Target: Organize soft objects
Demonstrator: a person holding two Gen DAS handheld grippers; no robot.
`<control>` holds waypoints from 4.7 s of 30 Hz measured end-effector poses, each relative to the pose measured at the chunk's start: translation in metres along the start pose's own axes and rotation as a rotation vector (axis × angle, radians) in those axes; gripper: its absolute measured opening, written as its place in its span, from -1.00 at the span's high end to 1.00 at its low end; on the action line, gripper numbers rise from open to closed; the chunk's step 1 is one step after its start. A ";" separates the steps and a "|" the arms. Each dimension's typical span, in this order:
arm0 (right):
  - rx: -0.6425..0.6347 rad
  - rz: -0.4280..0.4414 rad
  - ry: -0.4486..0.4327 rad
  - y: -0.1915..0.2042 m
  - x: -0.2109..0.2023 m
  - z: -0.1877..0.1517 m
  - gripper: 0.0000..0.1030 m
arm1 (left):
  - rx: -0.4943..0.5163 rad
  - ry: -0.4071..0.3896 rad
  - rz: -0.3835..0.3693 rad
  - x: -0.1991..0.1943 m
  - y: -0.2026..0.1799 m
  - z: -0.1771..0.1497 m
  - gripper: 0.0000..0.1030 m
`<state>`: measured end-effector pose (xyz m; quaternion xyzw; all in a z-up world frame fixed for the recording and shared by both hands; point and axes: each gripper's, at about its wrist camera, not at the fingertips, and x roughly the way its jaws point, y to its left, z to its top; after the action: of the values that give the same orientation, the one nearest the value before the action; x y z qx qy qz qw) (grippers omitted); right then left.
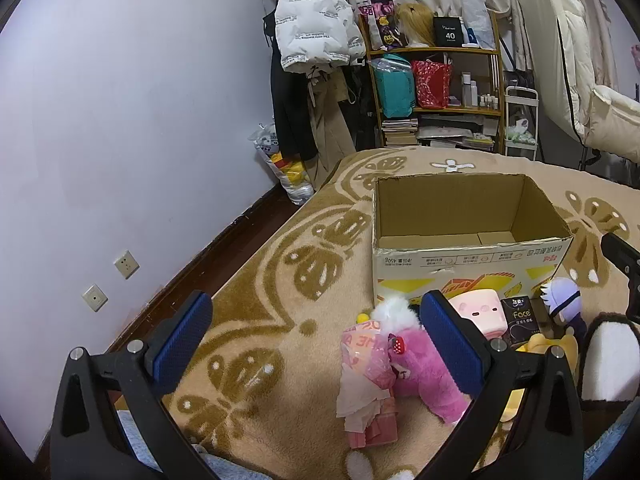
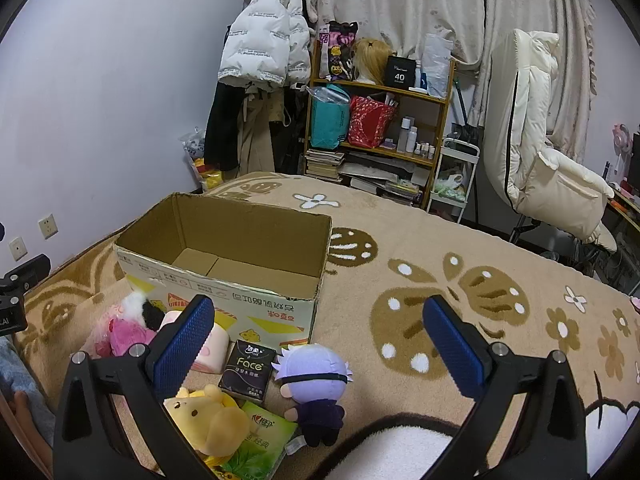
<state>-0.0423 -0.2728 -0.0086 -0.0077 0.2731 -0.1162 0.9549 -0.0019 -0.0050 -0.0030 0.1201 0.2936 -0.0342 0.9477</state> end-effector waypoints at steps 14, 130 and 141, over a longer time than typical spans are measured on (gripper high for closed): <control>0.002 0.002 -0.007 0.005 -0.001 0.000 -1.00 | -0.005 0.010 -0.008 0.004 0.000 -0.001 -0.99; 0.139 0.125 0.593 -0.015 0.152 -0.056 -1.00 | -0.148 0.658 -0.094 0.149 0.003 -0.043 -0.99; 0.136 0.125 0.616 -0.014 0.155 -0.062 -0.87 | -0.169 0.682 -0.109 0.153 0.005 -0.049 -0.99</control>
<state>0.0499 -0.3187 -0.1411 0.1085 0.5411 -0.0721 0.8308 0.0984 0.0129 -0.1277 0.0297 0.6009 -0.0184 0.7986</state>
